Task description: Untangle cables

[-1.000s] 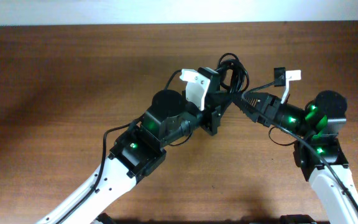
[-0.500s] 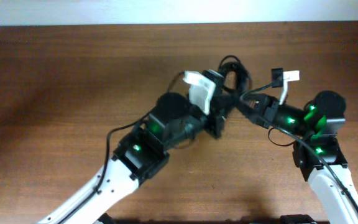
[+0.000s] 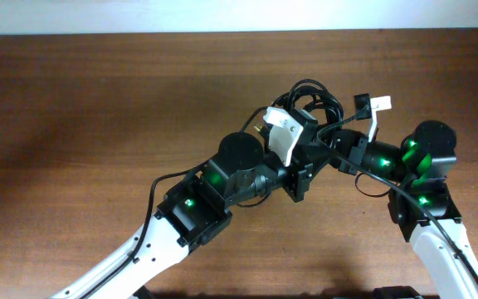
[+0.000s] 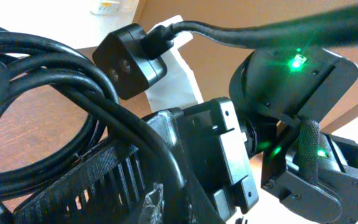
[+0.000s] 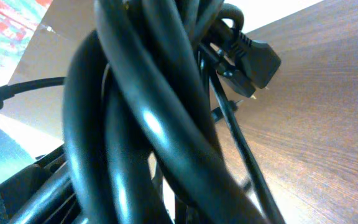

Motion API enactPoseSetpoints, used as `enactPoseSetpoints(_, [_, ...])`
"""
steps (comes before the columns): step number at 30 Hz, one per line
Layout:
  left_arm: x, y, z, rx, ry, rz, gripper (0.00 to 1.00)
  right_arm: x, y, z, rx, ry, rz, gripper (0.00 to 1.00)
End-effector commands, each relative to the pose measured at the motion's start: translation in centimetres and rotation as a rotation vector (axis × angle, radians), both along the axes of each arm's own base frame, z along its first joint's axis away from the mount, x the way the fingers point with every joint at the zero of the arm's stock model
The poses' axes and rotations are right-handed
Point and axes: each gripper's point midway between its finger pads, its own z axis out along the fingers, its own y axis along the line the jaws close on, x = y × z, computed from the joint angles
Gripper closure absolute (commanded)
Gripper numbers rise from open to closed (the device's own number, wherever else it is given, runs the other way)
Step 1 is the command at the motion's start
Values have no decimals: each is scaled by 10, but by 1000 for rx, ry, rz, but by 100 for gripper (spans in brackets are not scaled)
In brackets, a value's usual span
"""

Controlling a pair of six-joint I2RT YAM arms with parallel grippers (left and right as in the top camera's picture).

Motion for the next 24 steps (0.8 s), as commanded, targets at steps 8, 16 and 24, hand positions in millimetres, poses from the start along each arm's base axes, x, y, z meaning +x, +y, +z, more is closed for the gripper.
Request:
enactPoseSetpoints(8, [23, 20, -8, 75, 10, 164, 100, 4, 3, -4, -11, -4, -13, 96])
enactPoseSetpoints(16, [67, 62, -12, 87, 26, 306, 100, -1, 4, -4, -7, -3, 17, 96])
enactPoseSetpoints(24, [99, 102, -17, 100, 47, 426, 100, -8, 7, -3, -1, -3, 63, 96])
